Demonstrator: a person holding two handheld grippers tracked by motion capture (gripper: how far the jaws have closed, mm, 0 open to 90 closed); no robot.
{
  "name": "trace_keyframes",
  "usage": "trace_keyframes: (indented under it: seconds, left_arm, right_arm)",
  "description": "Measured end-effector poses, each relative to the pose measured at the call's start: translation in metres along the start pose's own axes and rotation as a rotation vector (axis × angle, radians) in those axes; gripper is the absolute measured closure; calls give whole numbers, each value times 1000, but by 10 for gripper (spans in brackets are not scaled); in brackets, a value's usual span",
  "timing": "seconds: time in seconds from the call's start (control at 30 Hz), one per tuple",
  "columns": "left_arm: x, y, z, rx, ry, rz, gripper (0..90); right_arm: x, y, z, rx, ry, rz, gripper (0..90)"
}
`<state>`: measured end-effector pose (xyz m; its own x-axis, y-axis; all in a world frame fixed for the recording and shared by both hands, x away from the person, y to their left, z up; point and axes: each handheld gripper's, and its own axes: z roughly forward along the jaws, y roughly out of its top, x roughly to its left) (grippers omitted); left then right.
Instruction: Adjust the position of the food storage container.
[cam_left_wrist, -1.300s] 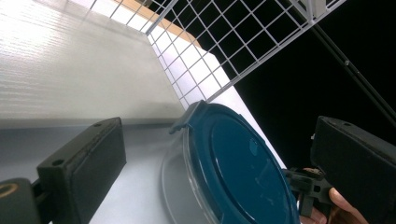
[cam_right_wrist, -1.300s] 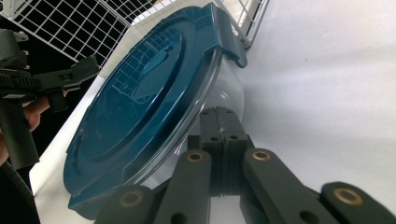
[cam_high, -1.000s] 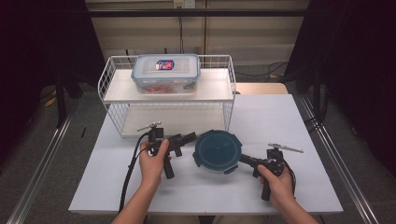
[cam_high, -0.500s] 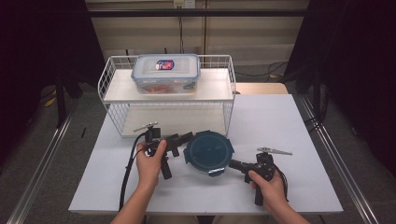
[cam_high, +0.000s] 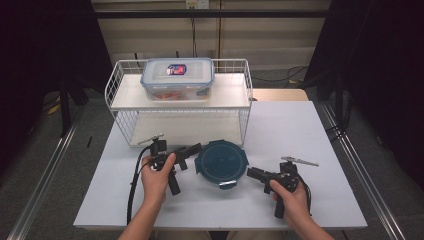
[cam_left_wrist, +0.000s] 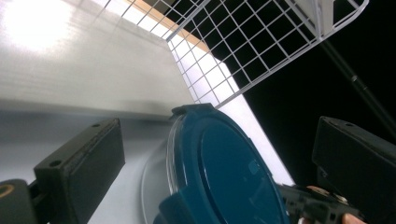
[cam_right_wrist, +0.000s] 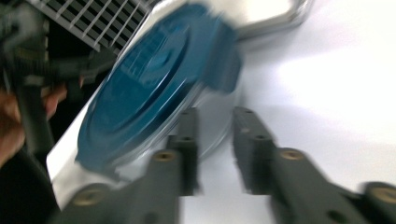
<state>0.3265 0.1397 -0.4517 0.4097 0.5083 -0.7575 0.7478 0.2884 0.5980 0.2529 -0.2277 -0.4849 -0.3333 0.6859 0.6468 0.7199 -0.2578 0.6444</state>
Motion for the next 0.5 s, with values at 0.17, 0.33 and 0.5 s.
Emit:
trace_keyframes:
  seconds: [0.17, 0.33, 0.5]
  left_arm:
    - [1, -4, -5, -15, 11, -21, 25]
    - [3, -14, -5, 6, 9, -39, 28]
    - [9, -22, -9, 33, 3, -81, 64]
  right_arm:
    - [-6, 13, -8, -85, 11, 42, 490]
    - [-12, 21, -2, -108, 29, 64, 399]
    - [-12, 22, 13, -88, 66, 97, 350]
